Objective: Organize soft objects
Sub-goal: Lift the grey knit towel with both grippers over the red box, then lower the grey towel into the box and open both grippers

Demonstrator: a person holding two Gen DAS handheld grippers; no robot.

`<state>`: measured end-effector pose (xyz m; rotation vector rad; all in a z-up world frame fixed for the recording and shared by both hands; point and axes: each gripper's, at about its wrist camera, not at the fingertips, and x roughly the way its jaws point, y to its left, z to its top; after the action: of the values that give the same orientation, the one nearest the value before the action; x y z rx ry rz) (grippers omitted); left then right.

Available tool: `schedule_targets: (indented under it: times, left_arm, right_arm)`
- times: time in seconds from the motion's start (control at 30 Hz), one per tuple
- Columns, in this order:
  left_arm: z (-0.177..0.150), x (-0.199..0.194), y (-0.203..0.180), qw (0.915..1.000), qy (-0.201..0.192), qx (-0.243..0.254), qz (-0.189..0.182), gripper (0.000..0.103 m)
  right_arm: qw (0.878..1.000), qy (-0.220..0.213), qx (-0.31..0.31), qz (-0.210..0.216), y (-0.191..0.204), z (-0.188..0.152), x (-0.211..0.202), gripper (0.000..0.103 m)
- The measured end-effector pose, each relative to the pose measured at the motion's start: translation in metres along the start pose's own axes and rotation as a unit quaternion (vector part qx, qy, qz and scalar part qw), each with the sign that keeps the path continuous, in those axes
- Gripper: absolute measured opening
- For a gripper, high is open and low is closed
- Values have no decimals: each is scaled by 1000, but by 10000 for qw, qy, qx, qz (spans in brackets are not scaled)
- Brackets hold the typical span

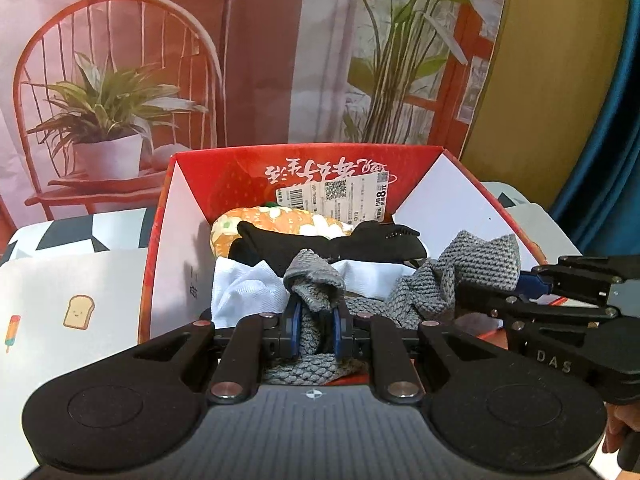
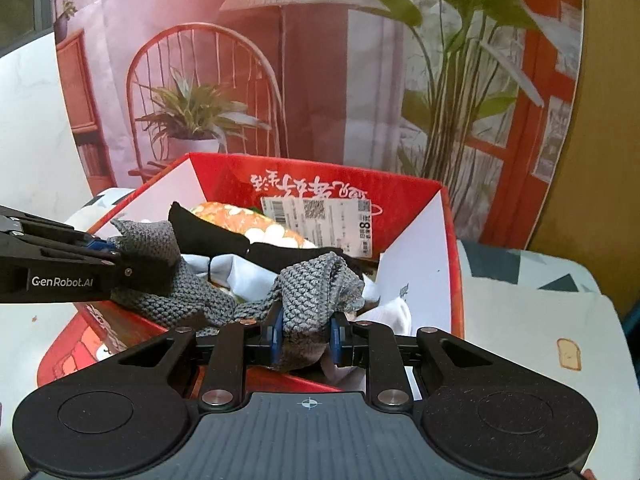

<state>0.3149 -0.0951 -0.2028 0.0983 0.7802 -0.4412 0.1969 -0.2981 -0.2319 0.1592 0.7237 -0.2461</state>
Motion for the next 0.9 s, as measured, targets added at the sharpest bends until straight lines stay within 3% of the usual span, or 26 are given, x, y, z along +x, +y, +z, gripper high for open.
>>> schedule_targets:
  times: [0.73, 0.83, 0.9]
  left_arm:
    - [-1, 24, 6, 9995, 274, -110, 60, 19]
    - [-2, 19, 10, 9997, 151, -168, 21, 43]
    - [-3, 12, 12, 9997, 5, -225, -11, 67]
  right_arm:
    - [9988, 271, 414, -12, -10, -1, 23, 21]
    - [9992, 231, 272, -192, -5, -1, 20, 25]
    - [9991, 180, 197, -317, -4, -1, 17, 31]
